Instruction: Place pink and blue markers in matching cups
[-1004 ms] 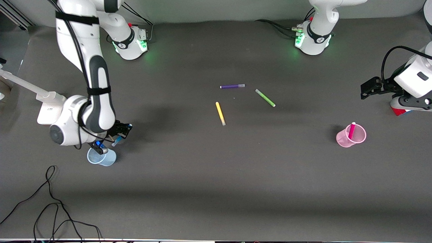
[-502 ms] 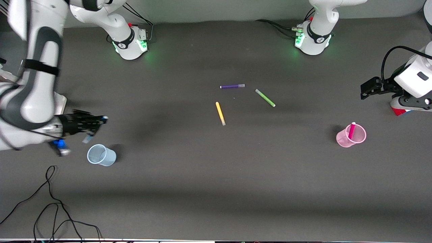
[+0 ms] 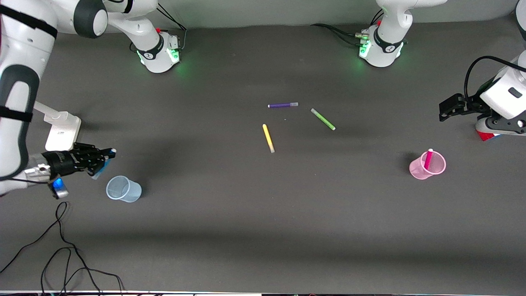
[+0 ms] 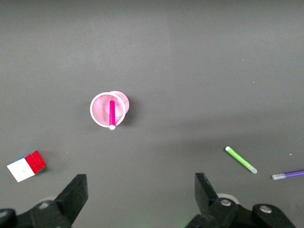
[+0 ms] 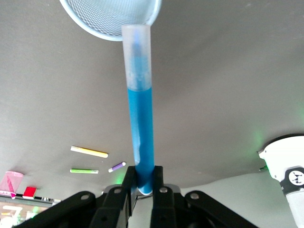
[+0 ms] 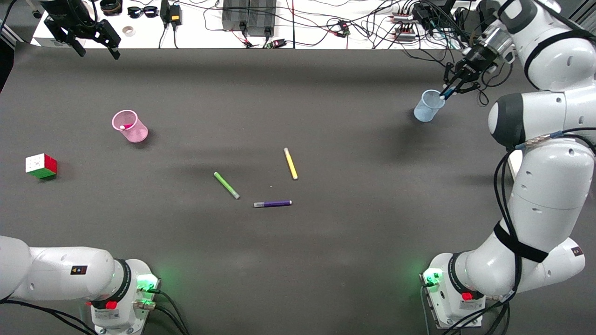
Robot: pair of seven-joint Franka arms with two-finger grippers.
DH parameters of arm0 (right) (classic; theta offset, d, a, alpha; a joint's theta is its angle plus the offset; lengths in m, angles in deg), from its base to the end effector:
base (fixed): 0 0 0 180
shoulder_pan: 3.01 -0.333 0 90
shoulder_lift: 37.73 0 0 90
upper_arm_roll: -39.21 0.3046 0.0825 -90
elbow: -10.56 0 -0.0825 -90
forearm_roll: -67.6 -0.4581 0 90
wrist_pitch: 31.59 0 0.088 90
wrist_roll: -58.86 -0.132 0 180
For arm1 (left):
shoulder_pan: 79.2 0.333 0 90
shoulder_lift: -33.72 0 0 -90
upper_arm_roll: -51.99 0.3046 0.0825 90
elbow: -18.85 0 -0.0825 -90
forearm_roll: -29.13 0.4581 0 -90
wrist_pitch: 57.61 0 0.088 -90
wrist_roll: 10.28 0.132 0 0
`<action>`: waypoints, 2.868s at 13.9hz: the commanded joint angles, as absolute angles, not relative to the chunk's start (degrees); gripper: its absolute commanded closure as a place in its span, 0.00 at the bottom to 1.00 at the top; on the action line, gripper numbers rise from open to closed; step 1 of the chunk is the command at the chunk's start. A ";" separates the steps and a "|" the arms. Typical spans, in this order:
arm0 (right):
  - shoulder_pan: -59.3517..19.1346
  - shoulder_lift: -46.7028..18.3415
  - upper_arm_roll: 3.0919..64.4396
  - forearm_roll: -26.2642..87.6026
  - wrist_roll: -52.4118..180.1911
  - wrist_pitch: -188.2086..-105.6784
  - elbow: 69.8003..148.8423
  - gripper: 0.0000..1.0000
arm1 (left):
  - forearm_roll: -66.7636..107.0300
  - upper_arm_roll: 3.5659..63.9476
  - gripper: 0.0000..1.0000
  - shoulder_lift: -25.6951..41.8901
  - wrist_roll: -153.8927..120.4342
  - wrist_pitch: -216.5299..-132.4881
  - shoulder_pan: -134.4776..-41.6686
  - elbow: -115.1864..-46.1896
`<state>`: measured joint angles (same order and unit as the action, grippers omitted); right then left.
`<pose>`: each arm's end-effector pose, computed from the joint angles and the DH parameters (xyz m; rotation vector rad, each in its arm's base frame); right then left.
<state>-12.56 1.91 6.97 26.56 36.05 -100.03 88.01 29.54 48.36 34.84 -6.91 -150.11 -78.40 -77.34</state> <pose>0.6809 -0.1063 0.2818 -2.3839 1.0386 1.0077 0.6214 -0.0301 0.5450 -3.1280 0.1701 0.0704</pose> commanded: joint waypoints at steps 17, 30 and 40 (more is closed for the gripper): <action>-6.71 14.21 10.91 21.90 42.16 -98.82 77.98 1.00 | 28.95 48.74 0.00 35.21 -6.24 -150.42 -78.85 -76.78; -6.53 3.78 10.56 27.42 46.01 -98.73 81.04 0.00 | 28.95 48.65 0.00 35.39 -6.24 -150.25 -78.85 -76.16; -19.25 -25.58 10.47 55.27 57.10 -124.28 103.71 0.00 | 28.95 48.65 0.00 36.18 -6.24 -149.98 -78.85 -76.60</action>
<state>-14.10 -16.85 10.29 49.50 55.99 -117.12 94.02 29.50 48.32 35.13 -6.84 -150.40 -78.40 -76.52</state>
